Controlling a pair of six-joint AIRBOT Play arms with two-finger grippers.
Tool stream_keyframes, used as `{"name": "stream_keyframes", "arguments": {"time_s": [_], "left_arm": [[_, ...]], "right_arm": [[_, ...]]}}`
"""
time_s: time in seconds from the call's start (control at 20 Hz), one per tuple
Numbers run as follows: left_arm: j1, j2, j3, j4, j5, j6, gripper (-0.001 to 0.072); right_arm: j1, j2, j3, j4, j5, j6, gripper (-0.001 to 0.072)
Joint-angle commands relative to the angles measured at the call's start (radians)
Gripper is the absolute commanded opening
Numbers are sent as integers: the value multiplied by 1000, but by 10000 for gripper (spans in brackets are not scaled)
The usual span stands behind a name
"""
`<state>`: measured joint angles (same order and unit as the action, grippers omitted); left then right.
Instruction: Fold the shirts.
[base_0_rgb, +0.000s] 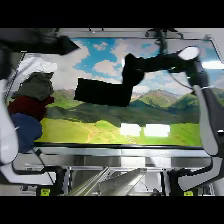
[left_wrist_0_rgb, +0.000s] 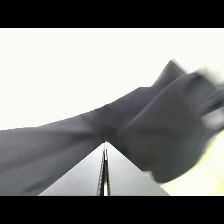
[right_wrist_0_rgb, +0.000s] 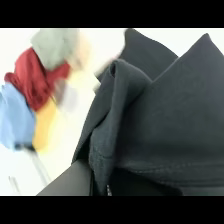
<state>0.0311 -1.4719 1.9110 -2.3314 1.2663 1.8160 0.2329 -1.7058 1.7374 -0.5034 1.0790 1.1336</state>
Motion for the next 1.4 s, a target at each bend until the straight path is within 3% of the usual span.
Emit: {"name": "stream_keyframes", "arguments": {"time_s": [0.0, 0.1, 0.15, 0.2, 0.25, 0.35, 0.4, 0.5, 0.65, 0.75, 0.9, 0.95, 1.1, 1.35], "left_arm": [[187, 246, -100, 1, 19, 9, 11], [252, 327, -164, 1, 64, 28, 11], [277, 363, -209, 2, 73, 58, 11], [299, 394, -253, 2, 77, 71, 11], [317, 419, -293, 2, 78, 81, 11], [346, 462, -370, 2, 76, 102, 11], [361, 478, -406, 2, 74, 114, 11], [372, 496, -463, 2, 57, 120, 11], [370, 499, -518, 0, 51, 136, 11], [370, 499, -541, 0, 34, 137, 11], [370, 498, -547, 2, 23, 140, 11], [370, 499, -546, 1, 16, 140, 11], [370, 499, -547, 1, 8, 140, 11], [370, 499, -547, 2, 8, 153, 11]], "right_arm": [[287, -126, 1, 19, -493, -11, 25], [433, -242, 1, 19, -790, -11, 35], [491, -289, 4, 27, -922, -11, 146], [532, -323, 17, 33, -983, -11, 436], [549, -333, 29, 23, -965, -29, 534], [532, -298, 32, -53, -792, -103, 529], [496, -262, 32, -114, -666, -85, 525], [396, -184, 32, -231, -452, 6, 524], [230, -107, 32, -441, -205, 231, 524], [125, -104, 27, -481, -70, 335, 525], [30, -138, -2, -481, -2, 382, 558], [19, -163, -4, -481, 3, 407, 684], [21, -257, -3, -425, 1, 425, 694], [64, -390, -3, -203, -40, 340, 692]]}}
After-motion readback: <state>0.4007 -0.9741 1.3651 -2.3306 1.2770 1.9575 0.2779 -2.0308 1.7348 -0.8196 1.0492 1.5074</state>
